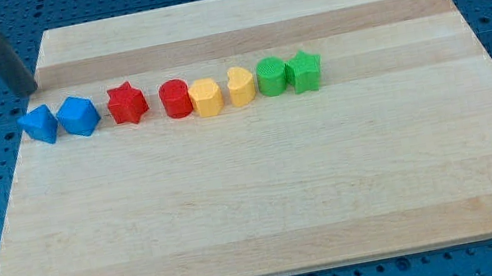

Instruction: Move the blue triangle below the red star

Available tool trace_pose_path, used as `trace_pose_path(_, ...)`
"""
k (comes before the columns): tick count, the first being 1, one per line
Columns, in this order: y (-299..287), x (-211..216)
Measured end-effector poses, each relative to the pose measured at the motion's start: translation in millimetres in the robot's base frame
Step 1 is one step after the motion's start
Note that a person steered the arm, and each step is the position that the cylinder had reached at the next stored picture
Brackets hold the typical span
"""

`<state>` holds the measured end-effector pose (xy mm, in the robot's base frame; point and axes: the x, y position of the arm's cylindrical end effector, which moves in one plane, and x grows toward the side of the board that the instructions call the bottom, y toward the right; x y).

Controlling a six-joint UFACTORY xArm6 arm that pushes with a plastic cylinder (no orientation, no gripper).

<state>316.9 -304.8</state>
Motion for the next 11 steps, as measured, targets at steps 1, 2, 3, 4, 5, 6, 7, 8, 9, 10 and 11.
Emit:
trace_pose_path(1,0.4,35.1)
trace_pose_path(2,0.4,88.1)
trace_pose_path(3,15.1,122.6)
trace_pose_path(4,28.7,132.9)
trace_pose_path(5,-0.2,139.3)
trace_pose_path(6,0.4,113.5)
trace_pose_path(7,-0.4,98.7)
trace_pose_path(8,0.7,91.8)
trace_pose_path(9,3.1,65.3)
trace_pose_path(10,17.0,69.2)
trace_pose_path(11,50.4,89.3)
